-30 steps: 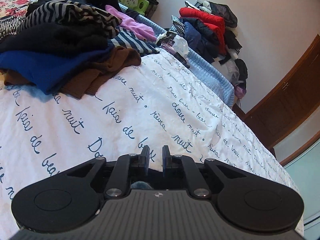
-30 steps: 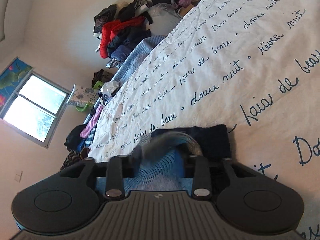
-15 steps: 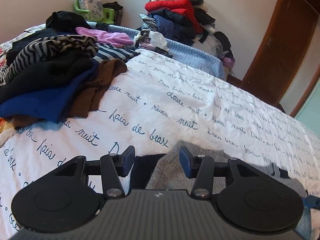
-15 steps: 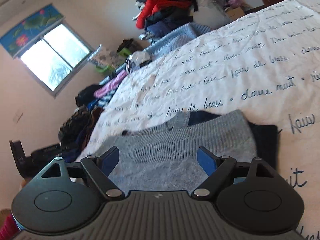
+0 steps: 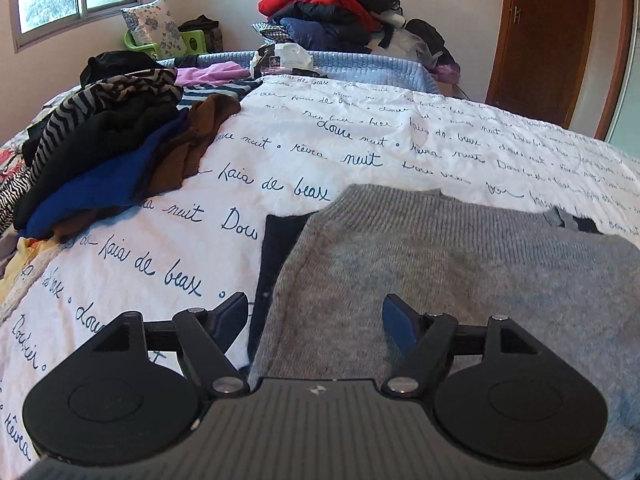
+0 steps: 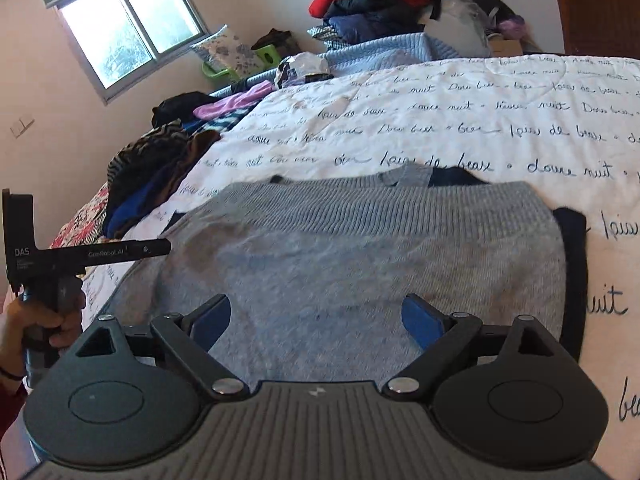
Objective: Fold small clothes
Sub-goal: 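Withdraw both open tools from the folded sweater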
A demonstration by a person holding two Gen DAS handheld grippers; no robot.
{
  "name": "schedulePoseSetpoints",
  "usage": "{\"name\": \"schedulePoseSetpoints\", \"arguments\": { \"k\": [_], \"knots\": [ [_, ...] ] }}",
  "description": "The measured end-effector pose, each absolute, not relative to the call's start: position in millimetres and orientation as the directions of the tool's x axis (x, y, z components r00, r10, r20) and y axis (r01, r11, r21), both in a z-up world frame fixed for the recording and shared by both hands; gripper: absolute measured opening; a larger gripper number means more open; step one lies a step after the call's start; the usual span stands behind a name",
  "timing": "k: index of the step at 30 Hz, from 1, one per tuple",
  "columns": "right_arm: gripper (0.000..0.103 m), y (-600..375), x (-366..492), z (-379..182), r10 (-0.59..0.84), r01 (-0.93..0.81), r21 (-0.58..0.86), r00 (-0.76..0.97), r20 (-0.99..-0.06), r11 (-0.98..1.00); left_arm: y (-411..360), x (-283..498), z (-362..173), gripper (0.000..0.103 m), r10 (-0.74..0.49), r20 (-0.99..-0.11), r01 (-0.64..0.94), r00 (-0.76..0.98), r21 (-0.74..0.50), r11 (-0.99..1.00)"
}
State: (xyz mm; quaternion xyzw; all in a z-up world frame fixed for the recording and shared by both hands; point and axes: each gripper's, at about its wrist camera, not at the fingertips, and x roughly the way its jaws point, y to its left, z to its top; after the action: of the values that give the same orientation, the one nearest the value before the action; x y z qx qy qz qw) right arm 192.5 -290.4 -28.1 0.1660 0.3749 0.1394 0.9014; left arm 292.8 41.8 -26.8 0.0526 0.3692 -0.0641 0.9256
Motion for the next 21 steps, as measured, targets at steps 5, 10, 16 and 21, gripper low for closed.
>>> {"name": "schedulePoseSetpoints", "arguments": {
  "k": [5,10,16,21],
  "knots": [
    [0.093,-288.7,180.9,-38.8,0.314,-0.097,0.345,0.682,-0.660,0.934,51.1,274.9,-35.8,0.082,-0.040,-0.683,0.157,0.729,0.109,0.982],
    [0.094,-278.5,166.4,-25.4,0.275,-0.090,0.306,0.713,-0.645,0.948,65.0,259.9,-42.0,0.083,-0.019,-0.686,0.144,0.727,0.125,0.982],
    [0.094,-245.8,157.3,-24.5,0.298,-0.160,0.266,0.705,-0.643,0.951,72.2,249.0,-44.9,0.085,-0.016,-0.685,0.141,0.728,0.128,0.982],
    [0.094,-225.9,148.5,-27.0,0.237,-0.139,0.199,0.719,-0.653,0.970,76.6,243.8,-38.2,0.085,0.002,-0.667,0.140,0.745,0.159,0.977]
  ]
}}
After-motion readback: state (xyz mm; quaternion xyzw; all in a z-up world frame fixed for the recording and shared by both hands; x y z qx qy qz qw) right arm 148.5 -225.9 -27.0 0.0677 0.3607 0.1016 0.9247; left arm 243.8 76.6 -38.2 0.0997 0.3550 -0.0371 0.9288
